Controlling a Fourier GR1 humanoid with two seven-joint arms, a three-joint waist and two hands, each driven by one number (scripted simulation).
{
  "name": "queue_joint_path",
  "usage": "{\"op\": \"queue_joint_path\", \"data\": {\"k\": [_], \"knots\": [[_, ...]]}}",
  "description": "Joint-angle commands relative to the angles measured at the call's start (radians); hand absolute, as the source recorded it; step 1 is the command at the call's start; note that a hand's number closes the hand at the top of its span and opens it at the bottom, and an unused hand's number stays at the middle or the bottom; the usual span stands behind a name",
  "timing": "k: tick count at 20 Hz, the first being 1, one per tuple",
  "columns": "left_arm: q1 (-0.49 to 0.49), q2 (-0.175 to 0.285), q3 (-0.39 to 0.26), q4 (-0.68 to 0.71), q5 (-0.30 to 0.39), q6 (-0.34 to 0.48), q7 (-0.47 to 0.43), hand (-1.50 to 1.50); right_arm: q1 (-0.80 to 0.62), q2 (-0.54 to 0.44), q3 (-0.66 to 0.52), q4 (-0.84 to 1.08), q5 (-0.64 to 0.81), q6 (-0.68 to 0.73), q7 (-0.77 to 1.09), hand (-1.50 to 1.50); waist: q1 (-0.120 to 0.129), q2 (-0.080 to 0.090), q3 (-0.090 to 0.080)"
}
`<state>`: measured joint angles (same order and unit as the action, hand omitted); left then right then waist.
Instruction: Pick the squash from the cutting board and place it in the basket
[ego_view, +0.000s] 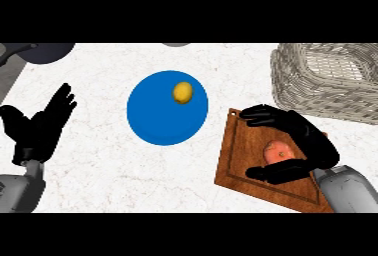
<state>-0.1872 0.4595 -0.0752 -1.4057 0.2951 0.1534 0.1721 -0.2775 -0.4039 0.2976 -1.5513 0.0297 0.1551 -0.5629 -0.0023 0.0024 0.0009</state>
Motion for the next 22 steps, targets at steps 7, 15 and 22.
{"op": "queue_joint_path", "data": {"k": [7,15,22], "knots": [[0.025,-0.013,0.016,0.01,-0.009,-0.019,-0.007,0.0,-0.092,-0.089,0.041,-0.346,0.098,0.03,0.686,-1.5,-0.013,-0.015,-0.006],[0.0,-0.021,-0.011,0.012,-0.045,-0.007,0.02,0.0,-0.322,-0.352,-0.124,-0.328,0.145,0.232,1.069,-1.5,-0.005,-0.011,-0.005],[-0.009,-0.011,0.025,0.03,-0.021,-0.055,0.011,0.0,-0.391,-0.494,-0.193,-0.224,-0.167,0.592,1.138,-1.5,0.001,-0.006,-0.003]]}}
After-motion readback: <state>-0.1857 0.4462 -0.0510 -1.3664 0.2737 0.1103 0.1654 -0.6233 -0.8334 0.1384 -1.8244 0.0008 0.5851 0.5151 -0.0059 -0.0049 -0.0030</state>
